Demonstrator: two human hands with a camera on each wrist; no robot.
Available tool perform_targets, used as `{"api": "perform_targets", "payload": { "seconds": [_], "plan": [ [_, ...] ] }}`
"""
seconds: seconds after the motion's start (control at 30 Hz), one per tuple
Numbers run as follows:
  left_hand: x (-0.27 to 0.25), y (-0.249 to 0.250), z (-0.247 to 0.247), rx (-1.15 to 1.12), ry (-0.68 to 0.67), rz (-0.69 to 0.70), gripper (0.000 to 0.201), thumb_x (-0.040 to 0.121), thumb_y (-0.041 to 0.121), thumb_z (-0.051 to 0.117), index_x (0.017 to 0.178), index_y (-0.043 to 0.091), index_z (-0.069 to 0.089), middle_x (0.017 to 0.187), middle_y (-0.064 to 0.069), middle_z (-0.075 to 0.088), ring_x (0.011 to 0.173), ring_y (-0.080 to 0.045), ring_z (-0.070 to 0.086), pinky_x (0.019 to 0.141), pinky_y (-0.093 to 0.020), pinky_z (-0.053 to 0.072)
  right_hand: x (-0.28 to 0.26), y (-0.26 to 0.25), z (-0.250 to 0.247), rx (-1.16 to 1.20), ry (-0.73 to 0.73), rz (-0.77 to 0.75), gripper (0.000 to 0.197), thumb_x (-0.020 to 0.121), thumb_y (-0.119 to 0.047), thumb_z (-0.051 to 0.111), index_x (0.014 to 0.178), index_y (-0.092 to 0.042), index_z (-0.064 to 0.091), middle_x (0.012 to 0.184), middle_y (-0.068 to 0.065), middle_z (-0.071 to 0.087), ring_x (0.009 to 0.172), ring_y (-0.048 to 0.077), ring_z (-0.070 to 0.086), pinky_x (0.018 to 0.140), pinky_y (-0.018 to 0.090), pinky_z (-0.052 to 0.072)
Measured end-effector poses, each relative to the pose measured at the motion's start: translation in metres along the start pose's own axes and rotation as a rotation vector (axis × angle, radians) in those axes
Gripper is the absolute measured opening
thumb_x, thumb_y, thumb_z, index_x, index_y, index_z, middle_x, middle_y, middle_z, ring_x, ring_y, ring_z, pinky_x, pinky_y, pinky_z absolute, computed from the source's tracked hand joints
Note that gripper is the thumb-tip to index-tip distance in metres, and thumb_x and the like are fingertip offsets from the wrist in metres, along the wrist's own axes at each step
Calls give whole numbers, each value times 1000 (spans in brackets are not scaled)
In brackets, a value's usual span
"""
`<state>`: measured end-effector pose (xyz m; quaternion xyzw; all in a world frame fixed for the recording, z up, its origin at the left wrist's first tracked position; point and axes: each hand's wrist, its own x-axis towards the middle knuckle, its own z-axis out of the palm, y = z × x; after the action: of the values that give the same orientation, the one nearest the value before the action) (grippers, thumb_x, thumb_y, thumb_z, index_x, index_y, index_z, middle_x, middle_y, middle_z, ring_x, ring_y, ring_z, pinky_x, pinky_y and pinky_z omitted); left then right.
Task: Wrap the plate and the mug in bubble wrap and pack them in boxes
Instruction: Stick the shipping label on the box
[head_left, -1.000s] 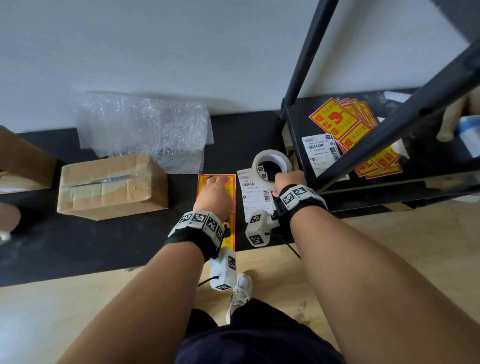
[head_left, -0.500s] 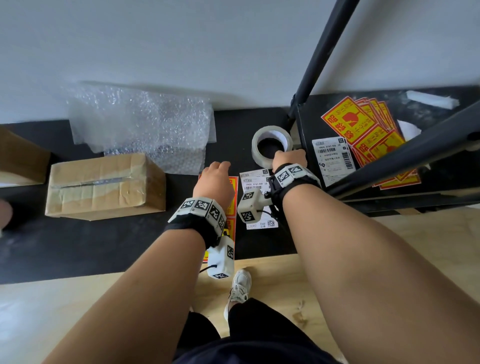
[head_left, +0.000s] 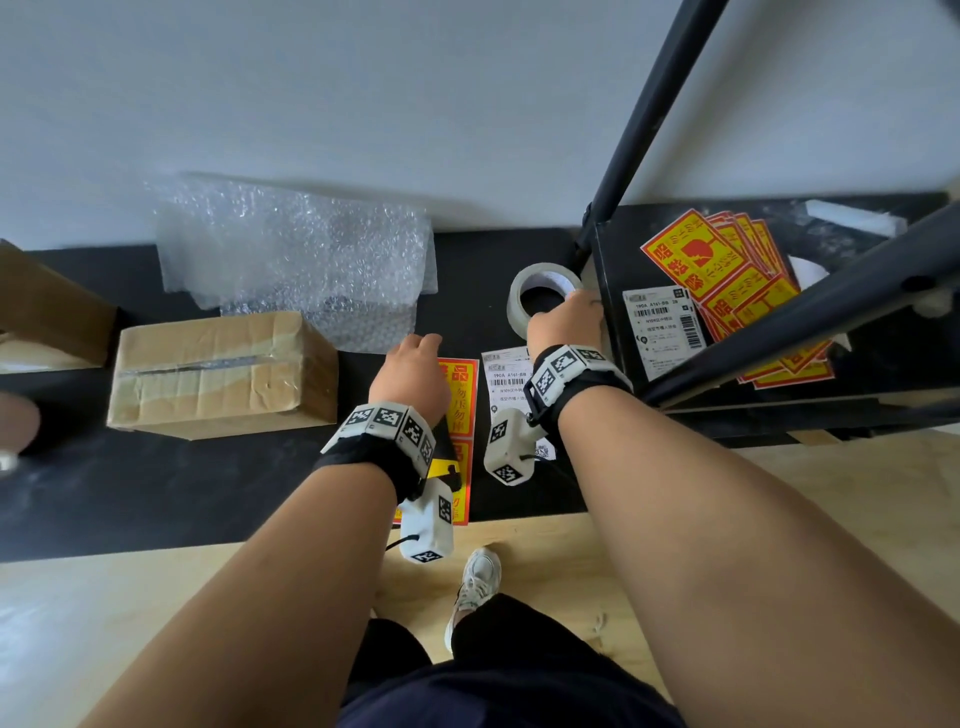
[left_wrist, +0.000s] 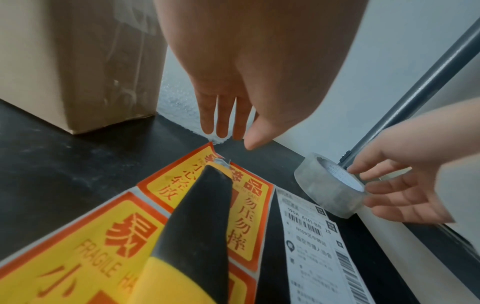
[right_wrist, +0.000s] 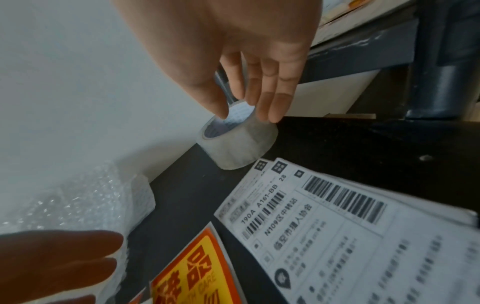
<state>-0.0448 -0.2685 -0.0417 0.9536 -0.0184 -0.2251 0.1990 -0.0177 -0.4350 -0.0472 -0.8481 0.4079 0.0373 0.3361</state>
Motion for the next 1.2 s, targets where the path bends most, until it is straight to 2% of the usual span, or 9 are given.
{"api": "perform_targets", "payload": {
  "seconds": [0.1, 0.23, 0.43, 0.53, 0.63, 0.8, 0.87, 1.03, 1.2],
  "plan": [
    [-9, -8, -2, 10, 19, 1, 56, 91, 4, 42, 145, 16, 35, 146, -7, 39, 134, -26, 34, 105, -39, 36, -15, 1, 2, -51, -59, -103, 43, 87, -8, 47, 130, -12, 49, 129, 10, 50, 107, 30, 59, 80, 41, 54],
    [-24, -22, -2, 23, 13, 22, 56, 90, 2, 42, 144, 17, 37, 144, -6, 40, 133, -26, 34, 103, -38, 38, -42, 5, 4, -197, -74, -226, 29, 92, -10, 48, 121, -8, 51, 122, 11, 50, 105, 31, 58, 68, 35, 47],
    [-46, -47, 3, 82, -25, 82, 56, 87, 0, 43, 142, 15, 39, 139, -7, 43, 129, -27, 38, 99, -42, 43, -84, 23, 14, -217, -153, -369, 26, 92, -14, 52, 116, -8, 58, 119, 11, 57, 110, 30, 57, 83, 36, 48],
    [-55, -64, 9, 120, -52, 113, 54, 89, 1, 42, 141, 15, 40, 141, -5, 42, 130, -26, 38, 99, -42, 43, -104, 35, 28, -203, -223, -356, 20, 90, -21, 58, 108, -12, 59, 108, 8, 62, 102, 27, 60, 81, 36, 50],
    [-64, -81, 19, 176, -101, 140, 54, 90, 2, 43, 142, 16, 41, 146, -1, 39, 133, -23, 36, 104, -41, 41, -121, 46, 40, -229, -285, -318, 35, 87, -29, 66, 117, -14, 56, 110, 5, 61, 102, 25, 60, 82, 35, 50],
    [-72, -102, 28, 353, -220, 274, 66, 92, 5, 46, 151, 23, 25, 161, 6, 11, 148, -19, 11, 119, -42, 19, -141, 51, 64, -368, -336, -326, 56, 81, -39, 72, 126, -13, 51, 118, 7, 57, 107, 26, 59, 86, 41, 53],
    [-72, -105, 30, 389, -222, 301, 66, 92, 6, 46, 152, 22, 23, 162, 5, 8, 148, -20, 9, 119, -43, 16, -144, 50, 70, -385, -330, -316, 58, 81, -38, 72, 128, -12, 50, 121, 8, 54, 110, 26, 57, 88, 39, 52],
    [-74, -109, 34, 391, -177, 298, 61, 94, 11, 45, 151, 21, 25, 161, 3, 11, 148, -22, 11, 119, -42, 17, -148, 43, 73, -414, -272, -294, 44, 85, -29, 66, 122, -10, 53, 117, 11, 53, 105, 29, 59, 76, 34, 46],
    [-80, -112, 34, 333, -116, 283, 55, 96, 14, 47, 148, 18, 31, 160, 1, 16, 147, -22, 14, 118, -41, 20, -139, 57, 52, -369, -120, -180, 41, 89, -25, 62, 124, -9, 48, 123, 12, 51, 114, 30, 54, 86, 39, 47]
  ]
}}
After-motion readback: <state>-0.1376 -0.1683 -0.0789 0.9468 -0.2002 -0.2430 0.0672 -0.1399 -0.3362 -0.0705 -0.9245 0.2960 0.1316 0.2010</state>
